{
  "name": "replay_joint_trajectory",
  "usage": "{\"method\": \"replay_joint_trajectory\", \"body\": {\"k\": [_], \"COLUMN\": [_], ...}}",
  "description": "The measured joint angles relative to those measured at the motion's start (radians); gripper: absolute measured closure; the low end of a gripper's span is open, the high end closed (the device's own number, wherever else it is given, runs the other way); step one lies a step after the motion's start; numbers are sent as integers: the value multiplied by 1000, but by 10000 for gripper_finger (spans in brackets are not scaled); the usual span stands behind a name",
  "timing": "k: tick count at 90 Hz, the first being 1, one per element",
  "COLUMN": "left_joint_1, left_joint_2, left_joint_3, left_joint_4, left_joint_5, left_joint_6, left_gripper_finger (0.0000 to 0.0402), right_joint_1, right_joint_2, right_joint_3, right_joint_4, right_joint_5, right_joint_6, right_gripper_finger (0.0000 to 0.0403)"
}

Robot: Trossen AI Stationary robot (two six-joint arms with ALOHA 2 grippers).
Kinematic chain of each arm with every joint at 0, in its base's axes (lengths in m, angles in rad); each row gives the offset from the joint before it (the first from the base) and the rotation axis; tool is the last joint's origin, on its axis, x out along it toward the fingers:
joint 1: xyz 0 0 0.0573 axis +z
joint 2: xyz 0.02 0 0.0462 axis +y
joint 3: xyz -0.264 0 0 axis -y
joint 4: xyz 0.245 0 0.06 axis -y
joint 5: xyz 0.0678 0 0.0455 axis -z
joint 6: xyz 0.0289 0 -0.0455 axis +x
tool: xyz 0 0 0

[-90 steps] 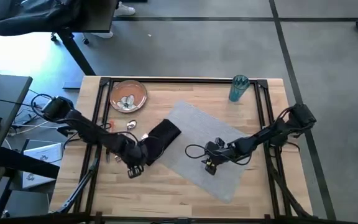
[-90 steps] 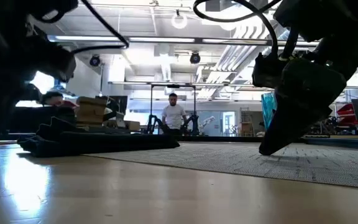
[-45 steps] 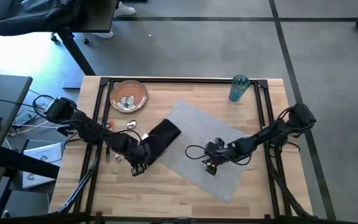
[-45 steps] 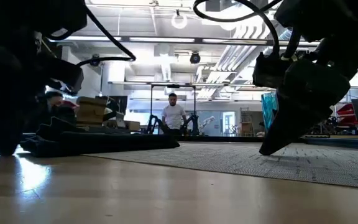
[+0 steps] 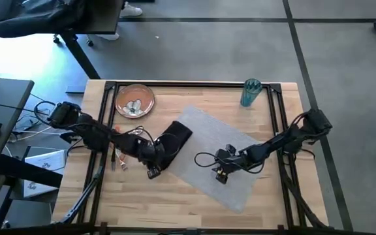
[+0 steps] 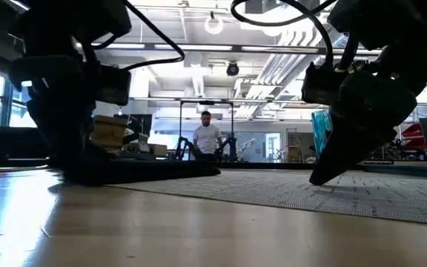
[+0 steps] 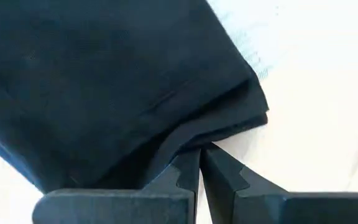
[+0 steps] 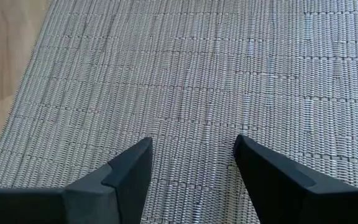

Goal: Set table place
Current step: Put the black table napkin on the gray table mat

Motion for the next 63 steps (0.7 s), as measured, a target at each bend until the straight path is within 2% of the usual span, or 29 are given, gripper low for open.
{"method": "replay_joint_trajectory", "body": {"k": [20,38,63], "left_joint_1": [45,78,117], "left_joint_2": [0,0,0], "left_joint_3": [0,0,0], "left_joint_4": [22,95,84], "left_joint_5": [-22,8,-6], "left_joint_6": [62,100,128], "left_gripper_finger": [402,402,402], "right_joint_1": [0,0,0], "right_joint_2": [0,0,0], "right_joint_3": [0,0,0], "right_joint_4": [0,0,-1], "right_joint_5": [-3,-5,-1], "right_joint_6": [0,-1,-8], "right_gripper_finger": [187,187,187]}}
